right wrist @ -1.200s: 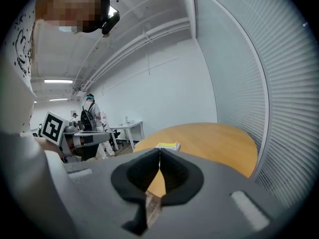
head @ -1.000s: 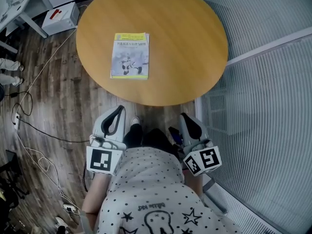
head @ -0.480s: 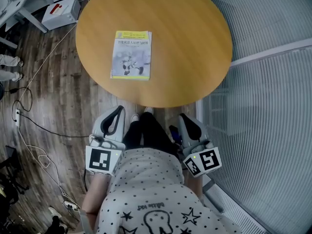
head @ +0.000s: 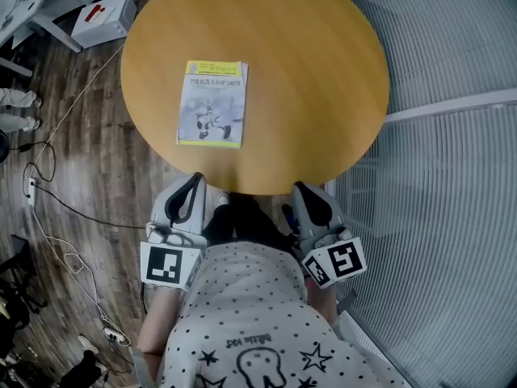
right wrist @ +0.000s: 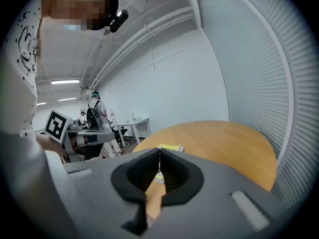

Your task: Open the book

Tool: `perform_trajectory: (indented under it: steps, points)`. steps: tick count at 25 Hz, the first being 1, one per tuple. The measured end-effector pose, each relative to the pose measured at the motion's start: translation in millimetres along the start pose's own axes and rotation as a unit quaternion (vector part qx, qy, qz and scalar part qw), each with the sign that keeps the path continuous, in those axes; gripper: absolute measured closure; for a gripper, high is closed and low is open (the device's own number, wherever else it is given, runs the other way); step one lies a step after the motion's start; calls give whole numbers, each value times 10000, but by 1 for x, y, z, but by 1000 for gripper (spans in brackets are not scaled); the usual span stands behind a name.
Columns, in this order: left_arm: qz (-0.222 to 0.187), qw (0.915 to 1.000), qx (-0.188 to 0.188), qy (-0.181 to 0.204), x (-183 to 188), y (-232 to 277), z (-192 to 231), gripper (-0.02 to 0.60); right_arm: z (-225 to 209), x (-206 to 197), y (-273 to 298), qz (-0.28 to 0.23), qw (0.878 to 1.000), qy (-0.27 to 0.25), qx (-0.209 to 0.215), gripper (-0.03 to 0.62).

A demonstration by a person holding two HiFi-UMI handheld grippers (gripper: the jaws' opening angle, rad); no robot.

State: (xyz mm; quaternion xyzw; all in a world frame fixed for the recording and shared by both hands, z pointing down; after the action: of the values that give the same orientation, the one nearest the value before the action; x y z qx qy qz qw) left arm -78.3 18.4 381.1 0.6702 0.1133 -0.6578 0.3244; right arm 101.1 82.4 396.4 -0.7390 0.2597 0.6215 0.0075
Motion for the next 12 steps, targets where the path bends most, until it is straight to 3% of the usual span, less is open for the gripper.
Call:
perform_trajectory:
  steps: [12]
  points:
    - [44,9982,584,119,20,46,10,566,-53,15,44,239,9980,-73,584,589]
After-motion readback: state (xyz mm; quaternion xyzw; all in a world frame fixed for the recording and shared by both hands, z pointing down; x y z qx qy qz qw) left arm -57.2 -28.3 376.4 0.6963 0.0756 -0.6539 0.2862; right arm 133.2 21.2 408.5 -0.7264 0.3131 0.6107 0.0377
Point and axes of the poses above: the fingertips, and each gripper's own axes: y forward along the fingers, z to its left, x out of its top, the point moved 1 cm from there along -y, backward along the fingers, and after that the axes turned 5 degrees about x, right-handed, at the moved point
